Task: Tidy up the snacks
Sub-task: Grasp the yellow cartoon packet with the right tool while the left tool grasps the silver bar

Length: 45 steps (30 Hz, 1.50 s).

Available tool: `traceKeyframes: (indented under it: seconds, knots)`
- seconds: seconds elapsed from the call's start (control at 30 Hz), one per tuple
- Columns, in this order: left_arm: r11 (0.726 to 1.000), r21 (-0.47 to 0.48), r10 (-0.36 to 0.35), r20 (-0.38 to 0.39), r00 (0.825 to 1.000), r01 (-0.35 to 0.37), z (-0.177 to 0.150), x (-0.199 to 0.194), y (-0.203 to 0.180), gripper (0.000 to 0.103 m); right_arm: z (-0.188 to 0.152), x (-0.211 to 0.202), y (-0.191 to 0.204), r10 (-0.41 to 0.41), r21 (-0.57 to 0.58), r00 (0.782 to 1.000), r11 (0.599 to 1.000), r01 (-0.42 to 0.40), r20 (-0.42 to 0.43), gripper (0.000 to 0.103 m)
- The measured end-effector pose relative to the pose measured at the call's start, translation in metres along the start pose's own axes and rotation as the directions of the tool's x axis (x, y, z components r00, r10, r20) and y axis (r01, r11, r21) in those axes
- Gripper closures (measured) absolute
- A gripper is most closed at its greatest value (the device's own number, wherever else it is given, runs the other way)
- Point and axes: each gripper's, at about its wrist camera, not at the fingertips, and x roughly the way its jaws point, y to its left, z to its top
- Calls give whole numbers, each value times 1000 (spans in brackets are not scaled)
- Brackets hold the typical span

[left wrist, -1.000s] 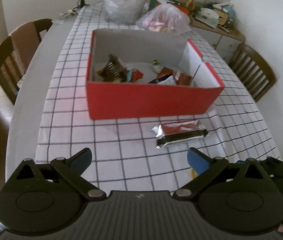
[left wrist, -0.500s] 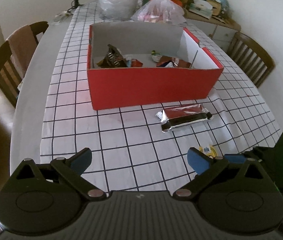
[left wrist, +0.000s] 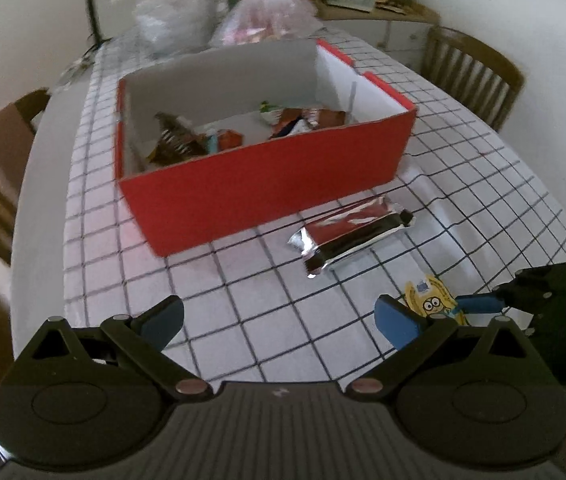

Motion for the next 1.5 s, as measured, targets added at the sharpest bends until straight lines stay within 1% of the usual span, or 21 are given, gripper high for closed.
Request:
traceKeyframes:
  seconds: [0.07,0.13,0.23,0.3,0.47,0.53,0.7,0.73,0.83,0.9,0.93,0.97,1.07,1.1,1.23,1.3,1.4,1.47,1.5]
  knots:
    - [998,56,-10,12,1000,10,4,5,-7,1,-1,-4,-5,12,9,1000,1000,-12,5,52]
    - [993,117,-37,25,999,34,8,9,-14,1,-3,-8,-12,27,20,1000,999,-27,12,52]
    - [973,213,-94,29,995,86,16,17,-22,1,-5,-16,-25,60,45,998,997,-61,21,52]
    - [953,278,-130,21,991,119,24,24,-27,1,-6,-22,-33,78,59,997,995,-80,26,52]
    - [907,375,-194,-34,980,193,47,50,-35,1,-7,-30,-49,120,98,992,988,-123,39,52]
    - [886,413,-205,-58,977,211,55,62,-41,2,-7,-32,-55,129,113,991,985,-133,42,52]
    - [820,512,-232,-116,966,258,69,87,-56,2,-6,-33,-66,151,142,987,977,-157,51,52]
    - [811,522,-234,-125,964,265,71,91,-57,2,-6,-34,-68,157,146,986,976,-163,53,52]
    - [784,568,-222,-121,968,251,71,98,-62,2,-5,-33,-72,173,156,983,971,-180,58,52]
    - [757,597,-231,-134,964,265,68,99,-66,2,-5,-33,-72,182,160,981,969,-190,63,52]
    - [748,611,-220,-140,966,259,65,100,-70,2,-5,-33,-72,187,162,980,967,-195,66,52]
    - [743,626,-197,-131,971,236,59,98,-75,8,-5,-32,-72,193,164,979,966,-202,69,52]
    - [727,659,-173,-94,980,191,44,94,-83,11,-5,-33,-74,211,171,974,960,-222,84,52]
    - [726,660,-168,-98,981,190,42,96,-84,11,-6,-32,-74,217,176,972,957,-230,88,52]
    - [745,640,-138,-127,982,187,43,111,-79,11,-5,-30,-77,239,186,967,950,-252,90,52]
    - [761,619,-134,-144,981,194,47,118,-76,11,-5,-29,-77,248,187,965,947,-261,89,52]
    - [786,571,-145,-201,969,237,52,127,-71,11,-5,-29,-79,250,195,964,945,-263,92,52]
    - [806,527,-165,-238,957,270,53,128,-70,11,-7,-30,-81,248,200,964,944,-263,97,52]
    - [815,495,-192,-261,946,302,54,126,-68,11,-7,-30,-82,247,202,964,944,-263,99,52]
